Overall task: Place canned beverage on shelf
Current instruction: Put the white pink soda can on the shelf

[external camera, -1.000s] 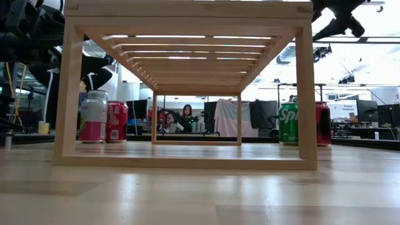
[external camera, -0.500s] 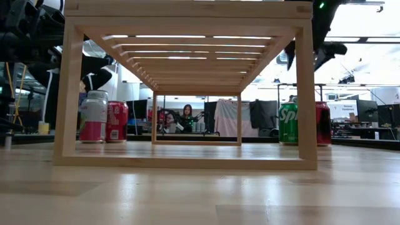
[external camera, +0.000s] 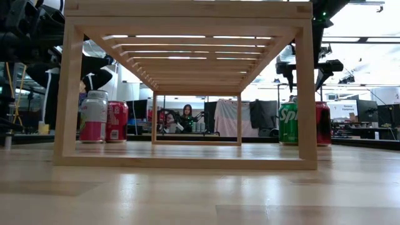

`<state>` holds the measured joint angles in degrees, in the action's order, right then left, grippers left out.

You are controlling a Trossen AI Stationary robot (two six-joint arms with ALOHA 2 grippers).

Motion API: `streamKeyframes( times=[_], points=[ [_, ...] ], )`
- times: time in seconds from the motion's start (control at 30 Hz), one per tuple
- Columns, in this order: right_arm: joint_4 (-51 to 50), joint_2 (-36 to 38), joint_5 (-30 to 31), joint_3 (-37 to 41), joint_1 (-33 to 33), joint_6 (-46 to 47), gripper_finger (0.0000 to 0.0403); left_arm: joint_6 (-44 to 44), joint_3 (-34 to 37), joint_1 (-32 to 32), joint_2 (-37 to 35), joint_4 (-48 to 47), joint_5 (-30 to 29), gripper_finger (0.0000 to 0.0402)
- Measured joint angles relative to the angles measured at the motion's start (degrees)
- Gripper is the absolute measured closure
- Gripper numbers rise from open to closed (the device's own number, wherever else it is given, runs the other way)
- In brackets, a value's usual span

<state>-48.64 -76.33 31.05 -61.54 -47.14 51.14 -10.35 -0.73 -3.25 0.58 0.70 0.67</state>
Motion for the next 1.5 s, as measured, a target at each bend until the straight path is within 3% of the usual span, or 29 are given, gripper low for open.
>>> streamKeyframes(
  times=[0.8,0.93,1.07,1.13,1.3,1.5],
  points=[
    [1.7,-8.6,-2.7,0.0,-2.6,2.0,0.0069,0.0,0.0,0.0,0.0,0.0,0.0,0.0009],
    [1.4,-8.6,-2.8,0.0,-3.1,0.8,0.0098,0.0,0.0,0.0,0.0,0.0,0.0,0.0009],
    [1.0,-8.6,-3.0,0.0,-3.1,0.0,0.0157,0.0,0.0,0.0,0.0,0.0,0.0,0.0009],
    [0.5,-8.3,-3.1,0.0,-3.1,-0.7,0.0163,0.0,0.0,0.0,0.0,0.0,0.0,0.0009],
    [-1.2,-5.6,-3.6,-1.1,-3.1,-4.4,0.0163,0.0,0.0,0.0,0.0,0.0,0.0,0.0009],
    [-1.0,-1.4,-1.9,-8.6,-3.1,-17.4,0.0163,0.0,0.0,0.0,0.0,0.0,0.0,0.0009]
  ],
)
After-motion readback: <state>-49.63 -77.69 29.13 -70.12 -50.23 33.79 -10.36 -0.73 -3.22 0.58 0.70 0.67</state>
